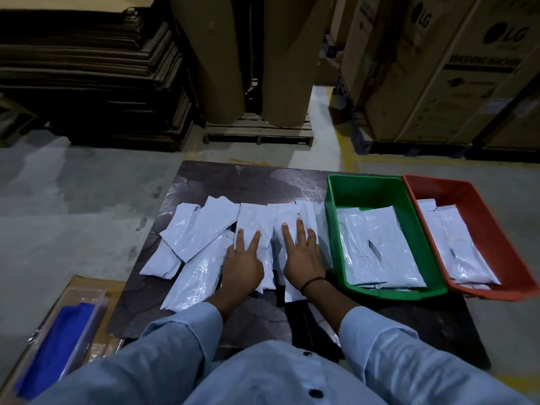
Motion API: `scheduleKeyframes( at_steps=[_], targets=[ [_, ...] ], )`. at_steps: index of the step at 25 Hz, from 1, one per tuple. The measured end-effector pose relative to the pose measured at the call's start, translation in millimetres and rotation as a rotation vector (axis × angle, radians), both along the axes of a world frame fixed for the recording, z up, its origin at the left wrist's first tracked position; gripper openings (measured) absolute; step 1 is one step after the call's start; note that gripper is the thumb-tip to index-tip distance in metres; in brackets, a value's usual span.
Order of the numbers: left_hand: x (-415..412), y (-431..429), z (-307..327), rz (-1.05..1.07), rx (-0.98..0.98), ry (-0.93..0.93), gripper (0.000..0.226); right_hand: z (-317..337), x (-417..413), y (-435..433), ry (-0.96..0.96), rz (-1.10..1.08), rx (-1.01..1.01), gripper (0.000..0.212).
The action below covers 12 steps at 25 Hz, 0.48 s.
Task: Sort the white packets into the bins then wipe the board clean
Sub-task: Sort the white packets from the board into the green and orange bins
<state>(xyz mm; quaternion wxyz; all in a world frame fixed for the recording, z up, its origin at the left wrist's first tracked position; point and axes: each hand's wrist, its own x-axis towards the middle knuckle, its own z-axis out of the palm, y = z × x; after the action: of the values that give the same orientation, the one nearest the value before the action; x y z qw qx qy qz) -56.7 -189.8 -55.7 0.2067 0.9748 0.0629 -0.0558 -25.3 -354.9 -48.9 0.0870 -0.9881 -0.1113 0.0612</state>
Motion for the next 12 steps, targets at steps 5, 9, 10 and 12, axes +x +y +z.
scheduleKeyframes(
  at_steps=[5, 9, 10, 12],
  targets=[
    [17.1, -7.9, 30.6, 0.105, -0.094, -0.111, 0.067, 37.9, 22.4, 1.3, -0.089, 0.015, 0.045, 0.097],
    [30.0, -26.1, 62.2, 0.130, -0.168, -0.224, 0.066, 72.8, 38.0, -14.0, -0.211, 0.003, 0.068, 0.092],
    [34.4, -32.0, 69.5, 0.129, -0.177, -0.247, 0.065, 78.4, 41.1, -19.9, -0.245, -0.007, 0.078, 0.089],
    [42.7, -44.7, 81.0, 0.119, -0.173, -0.279, 0.065, 89.4, 43.8, -32.4, -0.273, -0.047, 0.121, 0.086]
  ],
)
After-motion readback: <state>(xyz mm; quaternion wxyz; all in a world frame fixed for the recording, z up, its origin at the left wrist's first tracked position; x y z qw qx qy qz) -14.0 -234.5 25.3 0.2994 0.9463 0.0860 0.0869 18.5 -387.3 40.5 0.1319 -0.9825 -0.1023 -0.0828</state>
